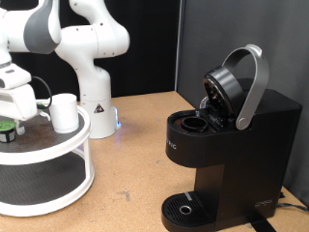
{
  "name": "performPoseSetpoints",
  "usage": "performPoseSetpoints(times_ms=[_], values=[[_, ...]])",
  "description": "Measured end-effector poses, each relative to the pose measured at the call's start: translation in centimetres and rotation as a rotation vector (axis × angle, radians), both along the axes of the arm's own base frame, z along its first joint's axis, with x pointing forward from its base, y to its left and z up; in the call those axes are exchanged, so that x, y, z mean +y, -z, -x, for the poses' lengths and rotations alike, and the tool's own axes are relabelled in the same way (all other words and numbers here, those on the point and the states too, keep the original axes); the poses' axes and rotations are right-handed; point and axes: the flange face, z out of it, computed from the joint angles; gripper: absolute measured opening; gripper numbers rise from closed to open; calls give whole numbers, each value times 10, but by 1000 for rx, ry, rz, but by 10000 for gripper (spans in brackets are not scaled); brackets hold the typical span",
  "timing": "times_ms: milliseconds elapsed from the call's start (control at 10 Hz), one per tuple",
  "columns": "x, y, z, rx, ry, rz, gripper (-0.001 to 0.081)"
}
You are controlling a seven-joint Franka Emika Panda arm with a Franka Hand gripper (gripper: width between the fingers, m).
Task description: Make a cup of coffee with the keurig machine
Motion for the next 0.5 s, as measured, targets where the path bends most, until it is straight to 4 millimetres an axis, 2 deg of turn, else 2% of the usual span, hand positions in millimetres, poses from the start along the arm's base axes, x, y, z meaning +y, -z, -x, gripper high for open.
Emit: performPoseSetpoints(times_ms=[200, 400, 500], values=[[-1, 2, 1, 5, -1, -4, 807], [-3, 4, 3, 1, -2, -14, 535], [-5, 4, 4, -1, -2, -16, 535]])
